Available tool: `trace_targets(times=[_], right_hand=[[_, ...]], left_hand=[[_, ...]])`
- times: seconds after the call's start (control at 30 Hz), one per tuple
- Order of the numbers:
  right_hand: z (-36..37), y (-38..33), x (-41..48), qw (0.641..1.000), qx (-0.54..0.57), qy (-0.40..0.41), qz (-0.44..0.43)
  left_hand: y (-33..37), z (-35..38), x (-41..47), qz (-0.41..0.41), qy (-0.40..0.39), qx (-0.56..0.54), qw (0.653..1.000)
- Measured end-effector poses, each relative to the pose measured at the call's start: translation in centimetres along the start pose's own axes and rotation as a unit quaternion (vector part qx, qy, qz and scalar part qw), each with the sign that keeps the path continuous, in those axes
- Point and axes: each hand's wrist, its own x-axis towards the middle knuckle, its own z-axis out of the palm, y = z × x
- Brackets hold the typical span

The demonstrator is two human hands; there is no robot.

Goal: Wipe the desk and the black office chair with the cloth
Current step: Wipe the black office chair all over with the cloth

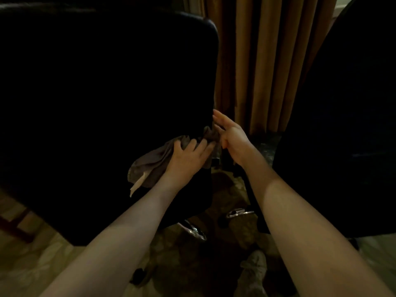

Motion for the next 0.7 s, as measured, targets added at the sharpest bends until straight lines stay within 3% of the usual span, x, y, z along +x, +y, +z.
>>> trace_targets(times=[0.1,0.23,0.43,0.53,0.57,0.7], right_hand=[[0.0,1.7,0.3,0.999,0.03,0.012,0.018],[0.3,5.9,-0.9,0.993,-0.015,0.018,0.119],[0.6,10.6,-1.7,0.982,-0.067,0.013,0.177],[0.7,10.8,-2.0,0.973,-0.097,0.012,0.208],[0.8,10.9,-2.1,0.97,-0.105,0.011,0.218],[2.1,12.1,-2.9,0.955,-0.151,0.021,0.253]], left_hand=[[1.4,2.6,-2.4,0.026,-0.084,-0.01,0.996],[3.6,5.0,-5.1,0.078,-0.205,-0.009,0.976],[5.0,7.9,-7.8,0.134,-0.266,-0.045,0.953],[4.5,9.0,-9.8,0.16,-0.338,-0.056,0.926],[4.1,9.0,-10.3,0.161,-0.346,-0.063,0.922],[2.0,8.2,-11.9,0.167,-0.202,-0.048,0.964]])
